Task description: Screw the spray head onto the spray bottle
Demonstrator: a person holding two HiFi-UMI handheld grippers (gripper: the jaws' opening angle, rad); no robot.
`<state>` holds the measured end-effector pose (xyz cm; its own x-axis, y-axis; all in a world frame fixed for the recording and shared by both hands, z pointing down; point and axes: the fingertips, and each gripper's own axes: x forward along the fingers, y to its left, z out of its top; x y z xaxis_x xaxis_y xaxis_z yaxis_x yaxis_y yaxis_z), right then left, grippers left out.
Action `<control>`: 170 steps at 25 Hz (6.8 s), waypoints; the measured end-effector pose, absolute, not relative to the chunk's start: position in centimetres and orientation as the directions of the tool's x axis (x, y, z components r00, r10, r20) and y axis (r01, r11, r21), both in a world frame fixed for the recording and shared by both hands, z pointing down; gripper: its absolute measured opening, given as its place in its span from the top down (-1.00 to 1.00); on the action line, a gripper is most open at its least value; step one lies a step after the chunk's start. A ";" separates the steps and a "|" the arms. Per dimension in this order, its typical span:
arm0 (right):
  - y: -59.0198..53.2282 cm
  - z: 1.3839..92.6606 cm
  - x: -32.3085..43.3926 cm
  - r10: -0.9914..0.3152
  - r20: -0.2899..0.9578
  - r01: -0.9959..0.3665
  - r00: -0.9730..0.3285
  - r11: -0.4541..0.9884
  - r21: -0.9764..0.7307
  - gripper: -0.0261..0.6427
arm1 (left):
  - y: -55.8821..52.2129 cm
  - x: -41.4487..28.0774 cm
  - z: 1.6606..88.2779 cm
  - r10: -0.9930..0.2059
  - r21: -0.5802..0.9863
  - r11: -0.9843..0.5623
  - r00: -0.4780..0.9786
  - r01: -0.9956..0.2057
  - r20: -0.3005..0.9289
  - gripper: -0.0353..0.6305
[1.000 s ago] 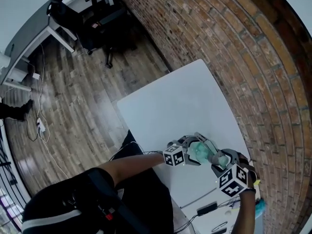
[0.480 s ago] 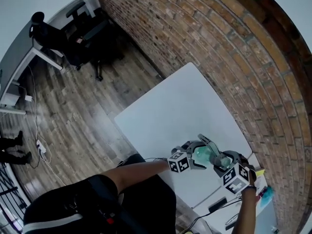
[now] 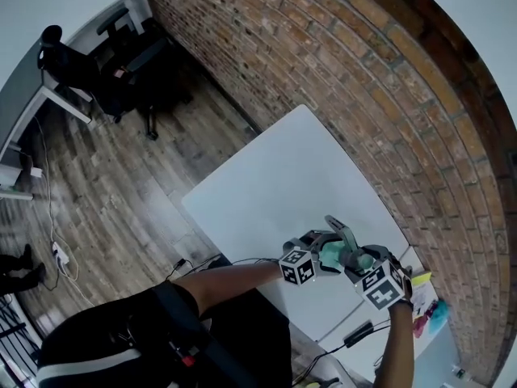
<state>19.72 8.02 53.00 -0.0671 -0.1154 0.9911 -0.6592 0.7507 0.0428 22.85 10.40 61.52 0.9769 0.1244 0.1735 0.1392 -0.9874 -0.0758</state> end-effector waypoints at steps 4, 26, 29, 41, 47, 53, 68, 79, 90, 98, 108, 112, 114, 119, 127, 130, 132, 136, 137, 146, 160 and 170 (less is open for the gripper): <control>7.8 53.0 19.8 -0.139 0.987 -0.753 -0.083 0.657 0.029 0.11 | 10.2 22.9 61.6 0.120 -0.084 -0.987 0.978 0.135 0.171 -0.49; 6.9 48.0 19.1 -0.257 0.962 -0.656 -0.090 0.742 0.136 0.11 | 10.2 22.7 61.5 0.139 -0.075 -0.986 0.978 0.152 0.158 -0.47; 7.5 47.8 18.9 -0.233 0.971 -0.425 -0.047 0.885 0.192 0.11 | 10.3 22.7 61.5 0.137 -0.072 -0.986 0.978 0.150 0.160 -0.47; 8.8 50.2 19.1 -0.169 0.984 0.152 0.060 0.976 0.159 0.11 | 10.2 22.8 61.5 0.139 -0.067 -0.986 0.977 0.151 0.161 -0.47; 8.8 50.9 19.5 -0.182 0.976 0.374 0.119 0.919 0.126 0.11 | 10.3 22.7 61.6 0.138 -0.066 -0.986 0.977 0.150 0.162 -0.47; 9.4 51.6 19.1 -0.199 0.968 0.533 0.150 0.841 0.090 0.11 | 10.3 22.7 61.6 0.139 -0.065 -0.986 0.977 0.151 0.163 -0.47; 9.0 52.4 19.7 -0.239 0.956 0.722 0.168 0.690 0.046 0.11 | 10.2 22.6 61.6 0.152 -0.055 -0.985 0.976 0.163 0.158 -0.47; 8.9 52.4 19.6 -0.140 0.980 0.378 0.142 0.923 0.077 0.11 | 10.3 22.6 61.6 0.155 -0.061 -0.984 0.975 0.166 0.157 -0.47; 8.6 52.6 19.8 -0.111 0.990 -0.093 0.092 0.989 0.119 0.11 | 10.3 22.6 61.7 0.153 -0.061 -0.985 0.976 0.164 0.158 -0.47; 8.3 52.3 19.8 -0.098 0.992 -0.381 0.077 0.917 0.120 0.11 | 10.3 22.5 61.5 0.153 -0.061 -0.985 0.976 0.164 0.152 -0.47; 8.0 52.3 20.2 -0.134 0.990 -0.662 0.038 0.739 0.125 0.11 | 10.3 22.5 61.5 0.153 -0.063 -0.984 0.977 0.164 0.151 -0.47; 7.9 52.3 20.4 -0.141 0.989 -0.730 0.041 0.672 0.126 0.10 | 10.3 22.6 61.5 0.152 -0.063 -0.985 0.977 0.163 0.148 -0.47; 7.9 52.3 20.5 -0.148 0.988 -0.756 0.042 0.642 0.128 0.11 | 10.3 22.6 61.5 0.152 -0.063 -0.985 0.977 0.163 0.148 -0.47; 7.9 52.2 20.5 -0.173 0.985 -0.817 0.002 0.567 0.101 0.10 | 10.3 22.6 61.5 0.153 -0.062 -0.985 0.977 0.164 0.148 -0.47; 7.7 51.8 20.9 -0.238 0.970 -0.927 -0.050 0.373 0.044 0.10 | 10.3 22.5 61.6 0.149 -0.063 -0.985 0.977 0.160 0.151 -0.47; 7.7 51.7 21.0 -0.260 0.965 -0.948 -0.047 0.317 0.039 0.10 | 10.3 22.6 61.6 0.149 -0.063 -0.985 0.977 0.160 0.152 -0.47; 7.7 51.7 21.1 -0.284 0.958 -0.961 -0.040 0.272 0.040 0.10 | 10.4 22.6 61.6 0.148 -0.063 -0.985 0.977 0.158 0.151 -0.47; 7.8 51.7 21.2 -0.324 0.946 -0.981 -0.012 0.189 0.052 0.10 | 10.4 22.5 61.6 0.145 -0.064 -0.986 0.978 0.156 0.149 -0.47; 7.8 51.7 21.2 -0.324 0.946 -0.980 0.001 0.188 0.066 0.10 | 10.4 22.6 61.7 0.145 -0.064 -0.986 0.978 0.156 0.148 -0.47; 6.4 49.6 19.5 -0.344 0.939 -0.834 -0.025 0.525 0.170 0.11 | 10.3 22.5 61.5 0.158 -0.052 -0.985 0.976 0.167 0.149 -0.47; 9.1 52.2 18.7 -0.124 0.992 -0.052 0.026 0.991 0.125 0.11 | 10.2 22.5 61.6 0.175 -0.039 -0.982 0.973 0.183 0.150 -0.47; 9.0 53.2 19.4 -0.064 0.997 -0.093 0.052 0.993 0.069 0.11 | 10.2 22.4 61.6 0.171 -0.039 -0.983 0.975 0.178 0.145 -0.47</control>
